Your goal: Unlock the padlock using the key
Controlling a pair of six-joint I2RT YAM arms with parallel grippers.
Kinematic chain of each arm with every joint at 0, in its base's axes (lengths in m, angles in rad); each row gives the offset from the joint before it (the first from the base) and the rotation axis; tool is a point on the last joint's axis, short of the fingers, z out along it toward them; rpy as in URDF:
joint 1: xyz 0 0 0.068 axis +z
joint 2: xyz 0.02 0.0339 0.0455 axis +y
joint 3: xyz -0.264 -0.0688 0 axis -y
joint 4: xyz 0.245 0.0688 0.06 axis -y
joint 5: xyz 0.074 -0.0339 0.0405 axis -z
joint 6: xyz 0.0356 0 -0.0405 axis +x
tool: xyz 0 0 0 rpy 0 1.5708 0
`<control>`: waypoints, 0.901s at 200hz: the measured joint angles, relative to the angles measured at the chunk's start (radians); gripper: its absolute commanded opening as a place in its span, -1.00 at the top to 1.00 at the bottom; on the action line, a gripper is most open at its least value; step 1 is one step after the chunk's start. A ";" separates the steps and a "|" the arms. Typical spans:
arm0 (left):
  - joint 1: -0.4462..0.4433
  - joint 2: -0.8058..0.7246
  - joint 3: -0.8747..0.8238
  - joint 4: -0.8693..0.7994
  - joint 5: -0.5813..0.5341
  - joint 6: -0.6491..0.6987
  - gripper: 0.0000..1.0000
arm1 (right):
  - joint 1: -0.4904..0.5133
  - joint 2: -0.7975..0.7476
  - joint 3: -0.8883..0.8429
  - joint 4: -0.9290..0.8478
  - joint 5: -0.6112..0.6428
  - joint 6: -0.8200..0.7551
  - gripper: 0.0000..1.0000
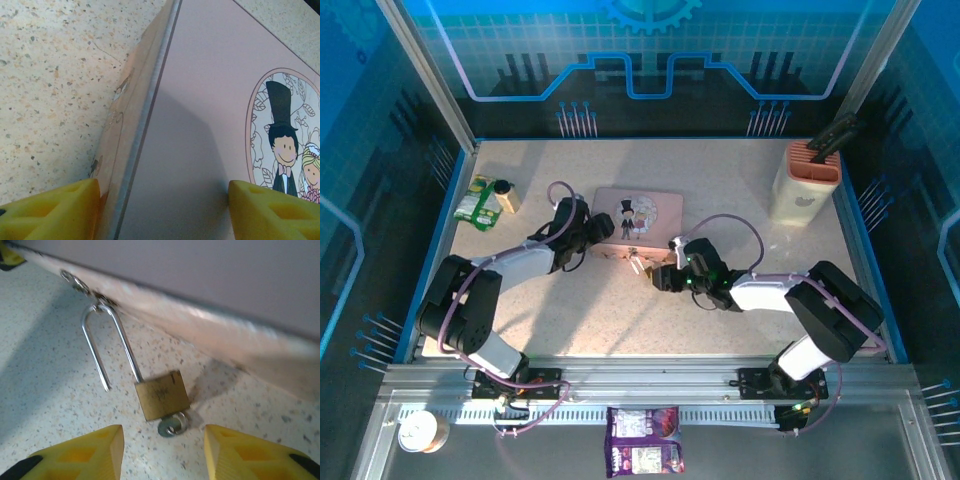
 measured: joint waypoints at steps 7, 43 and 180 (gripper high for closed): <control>-0.009 -0.004 -0.005 0.003 -0.005 -0.011 -0.33 | -0.012 0.006 0.018 -0.007 -0.011 -0.012 0.02; -0.056 -0.036 -0.036 0.000 -0.012 -0.065 -0.30 | -0.029 0.022 0.079 -0.065 -0.039 -0.078 0.01; -0.159 -0.124 -0.103 -0.045 -0.059 -0.206 -0.30 | -0.036 0.071 0.126 -0.153 -0.097 -0.167 0.39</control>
